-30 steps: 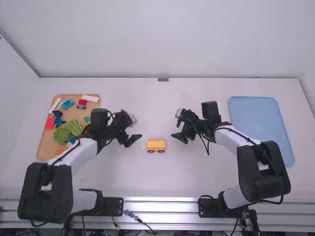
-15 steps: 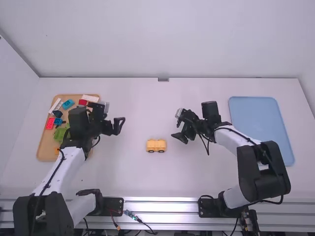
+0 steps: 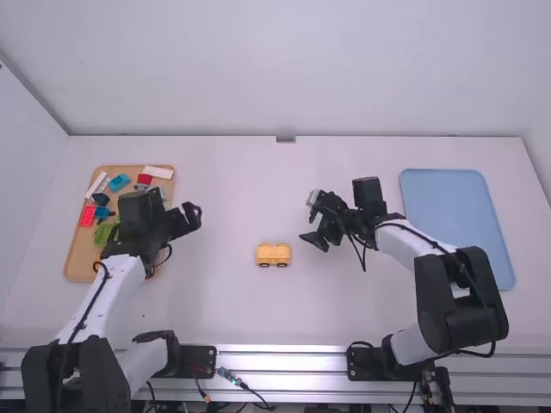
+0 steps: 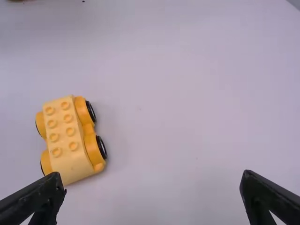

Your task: Assemble lego blocks to make yellow taxi

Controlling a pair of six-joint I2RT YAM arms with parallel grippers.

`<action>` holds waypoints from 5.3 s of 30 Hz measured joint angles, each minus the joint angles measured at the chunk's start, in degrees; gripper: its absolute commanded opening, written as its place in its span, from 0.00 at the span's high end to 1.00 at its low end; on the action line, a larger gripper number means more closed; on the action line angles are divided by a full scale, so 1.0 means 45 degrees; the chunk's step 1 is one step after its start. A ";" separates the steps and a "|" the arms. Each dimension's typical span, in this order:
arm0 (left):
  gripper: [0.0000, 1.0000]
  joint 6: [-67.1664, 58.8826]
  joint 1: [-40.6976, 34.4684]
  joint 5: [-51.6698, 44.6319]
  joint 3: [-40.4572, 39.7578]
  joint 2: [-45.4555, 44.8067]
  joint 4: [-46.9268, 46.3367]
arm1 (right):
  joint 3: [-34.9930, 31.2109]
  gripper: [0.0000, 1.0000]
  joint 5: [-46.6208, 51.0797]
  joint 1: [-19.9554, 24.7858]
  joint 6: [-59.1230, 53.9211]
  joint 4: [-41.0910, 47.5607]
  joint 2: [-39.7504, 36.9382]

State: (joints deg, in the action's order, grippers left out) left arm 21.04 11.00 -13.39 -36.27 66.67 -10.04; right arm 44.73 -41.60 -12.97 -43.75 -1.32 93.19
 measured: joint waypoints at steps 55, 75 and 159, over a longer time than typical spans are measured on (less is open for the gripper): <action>0.01 0.6586 0.8937 0.1292 -0.6615 0.8660 -0.6193 | 0.0000 0.01 0.0670 0.0000 0.0034 0.0015 0.0000; 0.01 0.6411 0.8937 0.1127 -0.6611 0.8660 -0.6271 | 0.0000 0.01 0.0670 0.0000 0.0034 -0.0306 0.0000; 0.39 0.5586 0.8981 0.1763 -0.6183 0.8893 -0.4891 | 0.0000 0.01 0.0670 0.0000 0.0024 -0.0243 0.0000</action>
State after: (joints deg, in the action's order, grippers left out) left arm 46.17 51.42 -5.45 -64.10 106.69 -32.05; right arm 44.73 -38.59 -12.97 -43.64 -2.42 93.19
